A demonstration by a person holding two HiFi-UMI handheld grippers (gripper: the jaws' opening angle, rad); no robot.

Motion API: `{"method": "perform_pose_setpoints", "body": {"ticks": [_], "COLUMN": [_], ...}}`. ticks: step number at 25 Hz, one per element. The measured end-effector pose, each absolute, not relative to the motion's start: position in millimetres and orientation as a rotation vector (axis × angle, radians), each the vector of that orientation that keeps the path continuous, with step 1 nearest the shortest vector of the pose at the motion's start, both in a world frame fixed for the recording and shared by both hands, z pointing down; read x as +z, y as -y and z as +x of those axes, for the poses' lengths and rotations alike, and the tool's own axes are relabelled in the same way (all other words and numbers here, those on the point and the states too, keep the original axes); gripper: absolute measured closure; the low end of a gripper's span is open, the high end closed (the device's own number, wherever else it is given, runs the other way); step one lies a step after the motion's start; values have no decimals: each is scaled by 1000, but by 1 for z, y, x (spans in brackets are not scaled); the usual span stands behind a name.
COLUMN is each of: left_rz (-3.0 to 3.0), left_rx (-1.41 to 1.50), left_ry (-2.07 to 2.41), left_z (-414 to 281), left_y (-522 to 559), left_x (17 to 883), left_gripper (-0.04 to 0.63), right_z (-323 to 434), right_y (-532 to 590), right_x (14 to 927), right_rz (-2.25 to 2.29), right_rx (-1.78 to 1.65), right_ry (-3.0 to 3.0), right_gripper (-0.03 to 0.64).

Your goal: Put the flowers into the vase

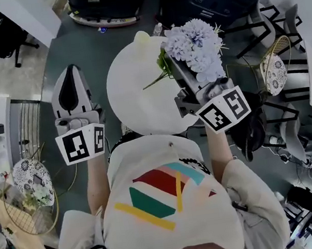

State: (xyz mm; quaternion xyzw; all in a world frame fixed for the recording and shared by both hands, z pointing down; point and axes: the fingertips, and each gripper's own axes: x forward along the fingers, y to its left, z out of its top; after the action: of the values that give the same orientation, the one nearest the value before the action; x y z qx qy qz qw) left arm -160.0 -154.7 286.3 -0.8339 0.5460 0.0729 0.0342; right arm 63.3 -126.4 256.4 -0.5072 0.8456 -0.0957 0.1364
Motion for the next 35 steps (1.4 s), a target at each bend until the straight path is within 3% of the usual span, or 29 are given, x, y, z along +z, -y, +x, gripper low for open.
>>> {"method": "perform_pose_setpoints", "body": {"ticks": [15,35], "left_rz": [-2564,-2453], "left_rx": [136,-173], "left_ry": [-1732,-1975], "left_z": [-168,-223], "left_y": [156,141], "left_x": [304,352], "left_gripper": [589,589], "right_z": [105,67], "right_y": [213,297], "right_x": [206,360], "right_rz": [-1587,-1753], "right_rx": [42,26], "right_ry": [-2307,-2507], "right_gripper": [321,319]}}
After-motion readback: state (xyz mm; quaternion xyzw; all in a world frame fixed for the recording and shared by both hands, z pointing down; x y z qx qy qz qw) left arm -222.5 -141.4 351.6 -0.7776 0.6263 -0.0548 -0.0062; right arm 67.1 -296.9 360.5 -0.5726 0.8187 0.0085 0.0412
